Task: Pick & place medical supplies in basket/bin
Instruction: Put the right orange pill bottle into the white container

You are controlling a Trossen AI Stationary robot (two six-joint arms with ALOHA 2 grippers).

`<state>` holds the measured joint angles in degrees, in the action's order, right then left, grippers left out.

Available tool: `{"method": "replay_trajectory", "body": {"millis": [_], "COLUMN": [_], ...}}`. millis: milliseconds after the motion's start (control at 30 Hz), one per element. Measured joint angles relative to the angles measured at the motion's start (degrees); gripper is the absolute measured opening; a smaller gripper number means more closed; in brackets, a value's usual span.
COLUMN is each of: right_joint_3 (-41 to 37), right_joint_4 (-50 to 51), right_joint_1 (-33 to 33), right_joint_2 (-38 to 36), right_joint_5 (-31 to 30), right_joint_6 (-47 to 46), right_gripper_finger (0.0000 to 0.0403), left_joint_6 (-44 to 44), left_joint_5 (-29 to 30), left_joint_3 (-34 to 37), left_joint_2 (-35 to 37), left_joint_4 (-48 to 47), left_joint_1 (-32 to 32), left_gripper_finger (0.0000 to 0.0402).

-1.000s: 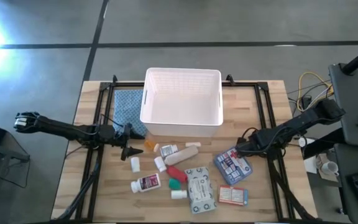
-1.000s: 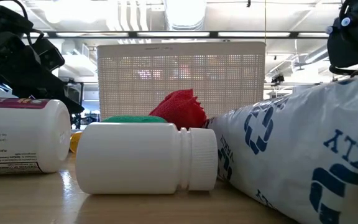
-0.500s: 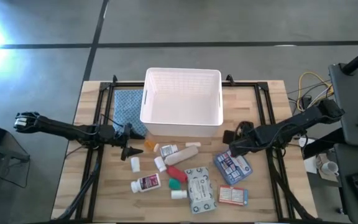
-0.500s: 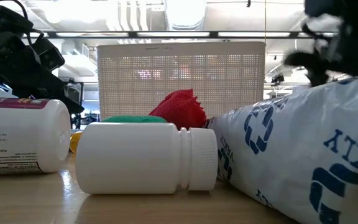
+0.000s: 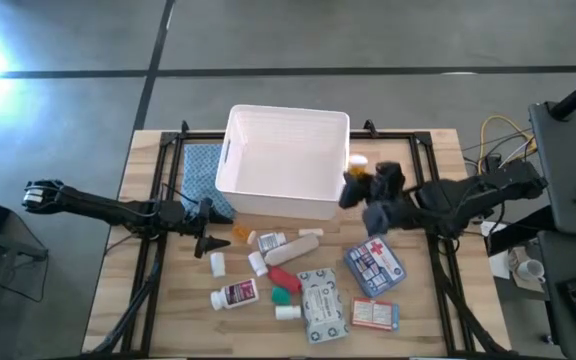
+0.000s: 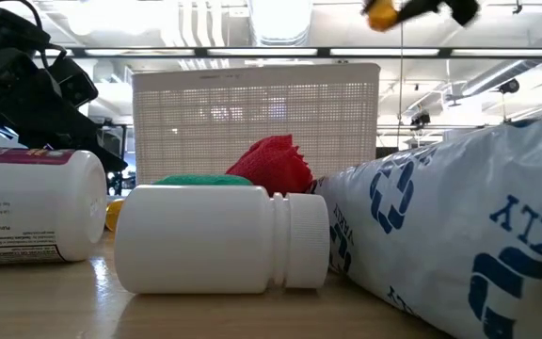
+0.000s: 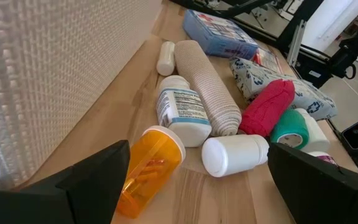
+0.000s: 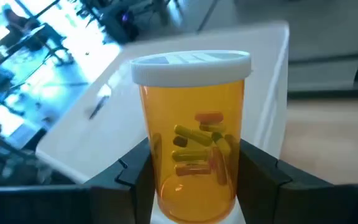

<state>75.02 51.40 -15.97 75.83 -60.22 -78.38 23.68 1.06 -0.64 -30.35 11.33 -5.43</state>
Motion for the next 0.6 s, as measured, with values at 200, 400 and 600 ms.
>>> {"method": "replay_trajectory", "body": {"millis": [200,400,600], "right_joint_3": [10.91,19.41,27.08], "right_joint_4": [-4.02,-3.87,4.99], "right_joint_1": [11.71,22.06,23.99], "right_joint_2": [8.63,19.04,26.84], "right_joint_5": [15.82,31.42,33.53], "right_joint_6": [18.94,28.89,34.9], "right_gripper_finger": [0.0159,0.0164,0.0226], "left_joint_6": [0.0,0.0,0.0], "left_joint_5": [-0.01,-0.01,-0.02], "left_joint_3": [0.0,0.02,0.0], "left_joint_2": [0.0,-0.02,0.0], "left_joint_4": [0.0,0.0,0.0], "left_joint_1": [-0.01,-0.02,-0.02], "left_gripper_finger": [0.0358,0.0358,0.0358]}}
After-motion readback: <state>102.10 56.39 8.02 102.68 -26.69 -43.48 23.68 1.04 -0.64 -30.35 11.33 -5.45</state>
